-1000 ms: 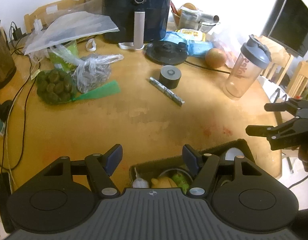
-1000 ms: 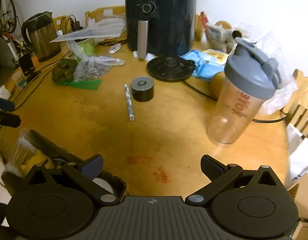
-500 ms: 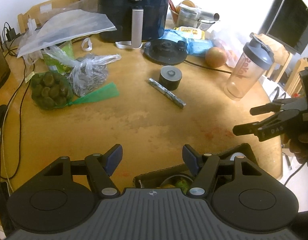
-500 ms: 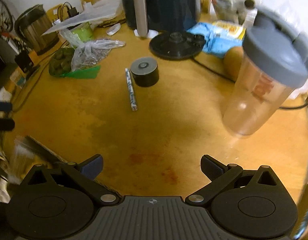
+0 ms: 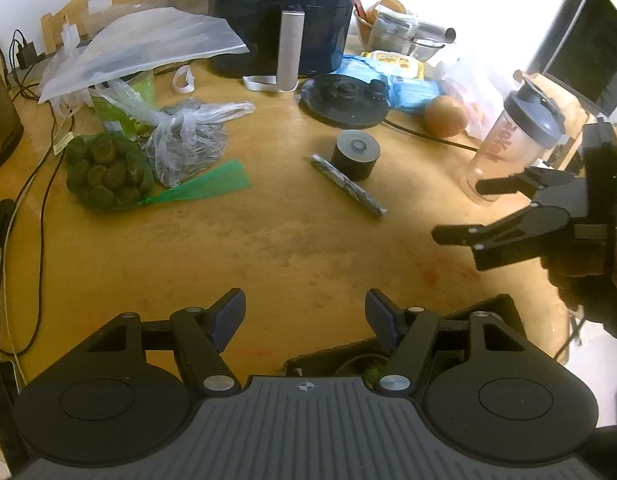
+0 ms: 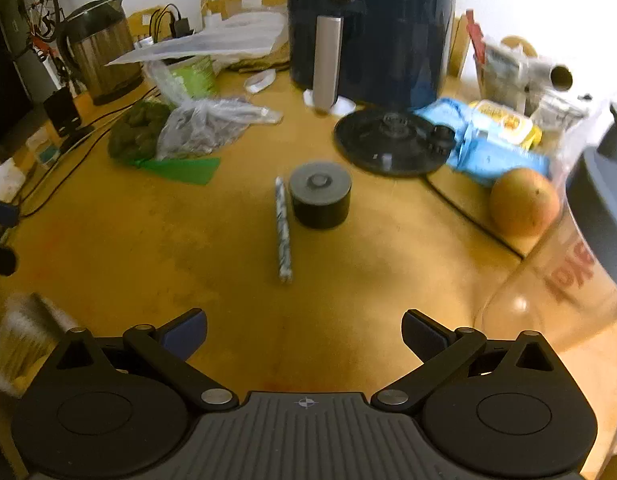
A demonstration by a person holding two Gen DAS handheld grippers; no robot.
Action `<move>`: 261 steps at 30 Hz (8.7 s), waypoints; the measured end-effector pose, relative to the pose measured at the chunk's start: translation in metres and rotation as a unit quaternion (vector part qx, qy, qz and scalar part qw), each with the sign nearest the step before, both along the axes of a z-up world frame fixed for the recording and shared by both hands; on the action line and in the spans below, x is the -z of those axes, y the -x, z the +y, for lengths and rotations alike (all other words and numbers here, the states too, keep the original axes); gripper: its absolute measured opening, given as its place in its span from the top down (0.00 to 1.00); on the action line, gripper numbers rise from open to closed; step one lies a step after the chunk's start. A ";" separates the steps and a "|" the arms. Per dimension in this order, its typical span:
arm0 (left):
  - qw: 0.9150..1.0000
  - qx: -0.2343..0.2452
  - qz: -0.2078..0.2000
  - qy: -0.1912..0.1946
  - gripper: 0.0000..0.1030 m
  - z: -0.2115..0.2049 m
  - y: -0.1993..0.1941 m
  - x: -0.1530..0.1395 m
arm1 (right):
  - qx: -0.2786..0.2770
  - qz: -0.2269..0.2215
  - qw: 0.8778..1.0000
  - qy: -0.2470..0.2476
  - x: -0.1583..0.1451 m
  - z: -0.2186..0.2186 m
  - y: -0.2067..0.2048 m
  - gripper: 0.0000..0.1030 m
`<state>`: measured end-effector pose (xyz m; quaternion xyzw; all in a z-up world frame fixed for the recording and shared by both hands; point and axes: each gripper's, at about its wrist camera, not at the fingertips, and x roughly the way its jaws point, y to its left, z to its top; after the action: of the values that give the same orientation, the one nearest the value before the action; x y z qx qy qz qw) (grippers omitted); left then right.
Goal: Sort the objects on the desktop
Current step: 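Move both tools back over the table toward the striped pen, then grasp the striped pen with the right tool, then lift the striped pen with the right tool while the left tool reaches toward the black tape roll, then grasp the black tape roll by its grey top with the left tool, then carry the tape roll toward the box with the left tool while the right tool carries the pen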
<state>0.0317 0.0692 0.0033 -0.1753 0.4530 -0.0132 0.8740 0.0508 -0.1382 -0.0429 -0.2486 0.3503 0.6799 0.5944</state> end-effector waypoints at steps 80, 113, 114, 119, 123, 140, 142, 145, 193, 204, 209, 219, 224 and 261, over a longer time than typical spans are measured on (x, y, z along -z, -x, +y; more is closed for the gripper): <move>0.999 -0.037 0.028 0.008 0.36 0.041 0.003 0.014 | -0.152 0.054 0.987 -0.023 0.025 0.091 0.025 0.89; 0.999 0.029 -0.006 -0.014 0.36 0.004 -0.022 -0.008 | -0.112 0.076 0.990 -0.048 0.000 -0.006 -0.050 0.89; 0.999 0.032 -0.006 -0.015 0.36 0.003 -0.024 -0.008 | -0.109 0.076 0.990 -0.048 -0.001 -0.009 -0.052 0.89; 0.999 0.048 -0.010 -0.016 0.36 -0.004 -0.036 -0.008 | -0.104 0.085 0.990 -0.051 -0.004 -0.021 -0.060 0.89; 0.998 0.060 -0.016 -0.017 0.36 -0.010 -0.046 -0.009 | -0.094 0.081 0.991 -0.053 -0.004 -0.030 -0.065 0.89; 0.995 0.092 -0.035 -0.026 0.36 -0.028 -0.098 -0.005 | -0.059 0.093 0.992 -0.064 -0.009 -0.065 -0.095 0.89; 0.994 0.097 -0.038 -0.029 0.36 -0.031 -0.104 -0.003 | -0.057 0.095 0.992 -0.065 -0.010 -0.068 -0.098 0.89; 0.993 0.104 -0.042 -0.035 0.36 -0.036 -0.114 -0.001 | -0.054 0.097 0.992 -0.067 -0.011 -0.072 -0.102 0.89; 0.981 0.141 -0.036 -0.126 0.44 -0.077 -0.220 0.078 | -0.139 0.138 0.979 -0.052 0.000 -0.107 -0.136 0.89; 0.983 0.135 -0.046 -0.114 0.44 -0.067 -0.204 0.054 | -0.219 0.150 0.963 -0.052 -0.006 -0.108 -0.134 0.89; 0.985 0.128 -0.053 -0.102 0.44 -0.061 -0.192 0.040 | -0.239 0.155 0.957 -0.054 -0.010 -0.110 -0.131 0.89; 0.988 0.112 -0.074 -0.080 0.44 -0.054 -0.157 0.010 | -0.267 0.164 0.947 -0.063 -0.019 -0.114 -0.130 0.89; 0.989 0.103 -0.079 -0.069 0.44 -0.051 -0.134 -0.001 | -0.279 0.169 0.943 -0.069 -0.024 -0.117 -0.130 0.89; 0.998 0.055 -0.041 0.007 0.44 -0.071 0.009 -0.008 | -0.426 0.213 0.877 -0.057 -0.039 -0.140 -0.130 0.89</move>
<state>0.0222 -0.0020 0.0109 -0.1553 0.4259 -0.0717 0.8885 0.1806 -0.2782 -0.0036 -0.1891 0.2893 0.9227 0.1710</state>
